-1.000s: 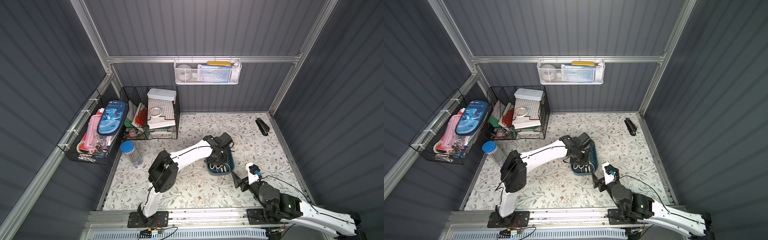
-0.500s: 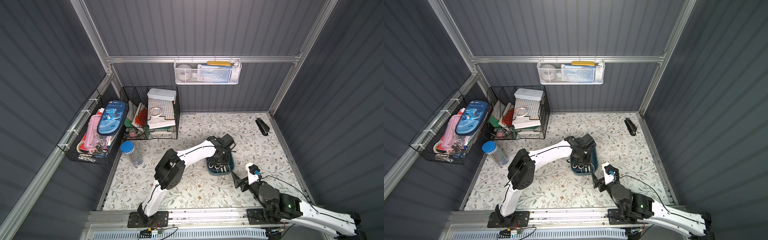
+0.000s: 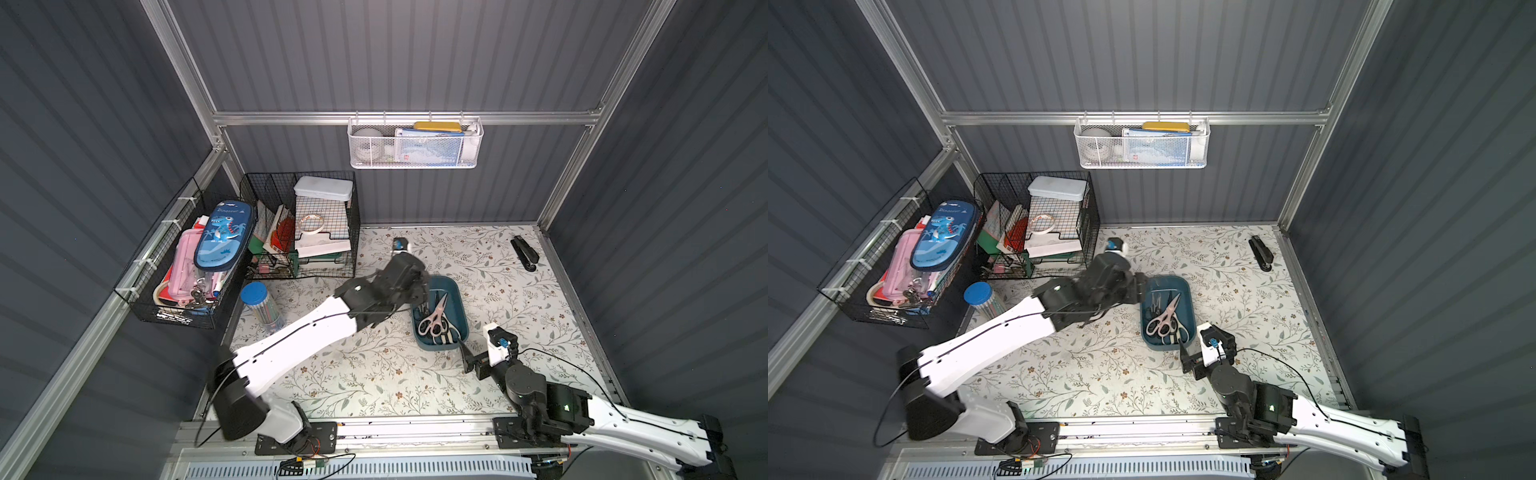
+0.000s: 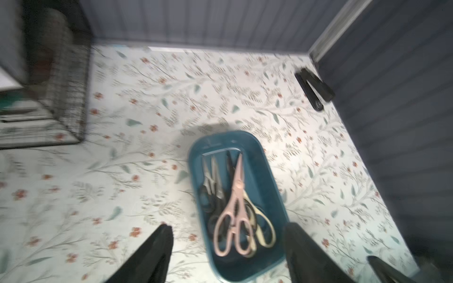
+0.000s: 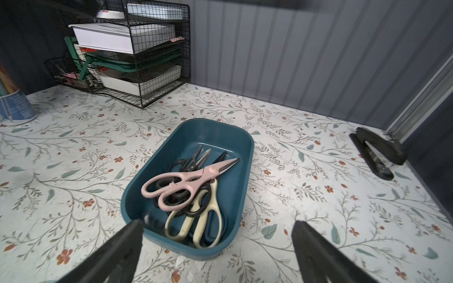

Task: Put the scissors into the storage box
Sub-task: Place the scissors in the storage box, then reset both arms

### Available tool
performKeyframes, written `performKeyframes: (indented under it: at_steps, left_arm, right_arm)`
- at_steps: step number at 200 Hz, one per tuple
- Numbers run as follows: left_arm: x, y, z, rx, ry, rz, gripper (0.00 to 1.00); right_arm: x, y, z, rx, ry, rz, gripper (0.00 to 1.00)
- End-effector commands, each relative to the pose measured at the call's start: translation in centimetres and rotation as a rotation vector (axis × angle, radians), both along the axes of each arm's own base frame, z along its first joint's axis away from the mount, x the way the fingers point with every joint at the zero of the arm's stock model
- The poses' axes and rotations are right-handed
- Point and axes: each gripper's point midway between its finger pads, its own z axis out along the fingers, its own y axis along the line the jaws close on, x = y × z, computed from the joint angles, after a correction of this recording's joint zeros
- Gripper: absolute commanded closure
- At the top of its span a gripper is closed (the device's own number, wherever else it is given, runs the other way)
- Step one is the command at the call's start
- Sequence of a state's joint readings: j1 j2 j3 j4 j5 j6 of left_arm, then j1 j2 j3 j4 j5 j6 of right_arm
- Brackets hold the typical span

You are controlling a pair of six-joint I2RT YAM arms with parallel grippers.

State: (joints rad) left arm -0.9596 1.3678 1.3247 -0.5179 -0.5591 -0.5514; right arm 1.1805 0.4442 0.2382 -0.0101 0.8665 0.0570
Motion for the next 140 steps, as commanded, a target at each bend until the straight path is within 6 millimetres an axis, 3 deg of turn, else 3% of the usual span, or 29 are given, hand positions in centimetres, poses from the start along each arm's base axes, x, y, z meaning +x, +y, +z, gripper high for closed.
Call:
performKeyframes:
  at_steps: [1,12,21,46,55,67,88,115,140]
  left_arm:
    - [1.0,10.1,-1.4,0.298,-0.219,0.352,0.01]
    - [0.3,14.1,-1.8,0.357,-0.308,0.482,0.00]
    - [-0.4,16.3,-3.3,0.424,-0.364,0.521,0.01]
    - [-0.2,18.6,-7.4,0.423,-0.437,0.390,0.01]
    - [-0.3,20.5,-8.6,0.377,-0.443,0.432,0.01]
    - [-0.5,22.4,-9.7,0.347,-0.445,0.491,0.01]
    - [0.5,22.3,-12.0,0.350,-0.443,0.392,0.01]
    - [3.4,21.8,-14.6,0.374,-0.380,0.347,0.00]
    - [5.8,22.5,-14.6,0.363,-0.423,0.393,0.01]
  right_arm:
    - [2.2,-0.8,2.4,-0.055,-0.088,-0.107,0.01]
    - [3.9,-2.7,2.4,-0.082,-0.070,-0.234,0.01]
    - [5.2,-4.3,2.0,-0.085,-0.034,-0.318,0.01]
    - [7.9,-9.7,0.7,0.005,0.035,-0.539,0.01]
    - [8.4,-11.9,0.5,0.047,0.054,-0.616,0.01]
    - [9.2,-13.2,-0.1,0.065,0.093,-0.627,0.01]
    - [10.6,-14.9,-1.7,0.047,0.085,-0.624,0.01]
    - [11.3,-17.6,-4.2,0.117,0.128,-0.677,0.01]
    - [11.9,-18.0,-4.4,0.198,0.053,-0.638,0.01]
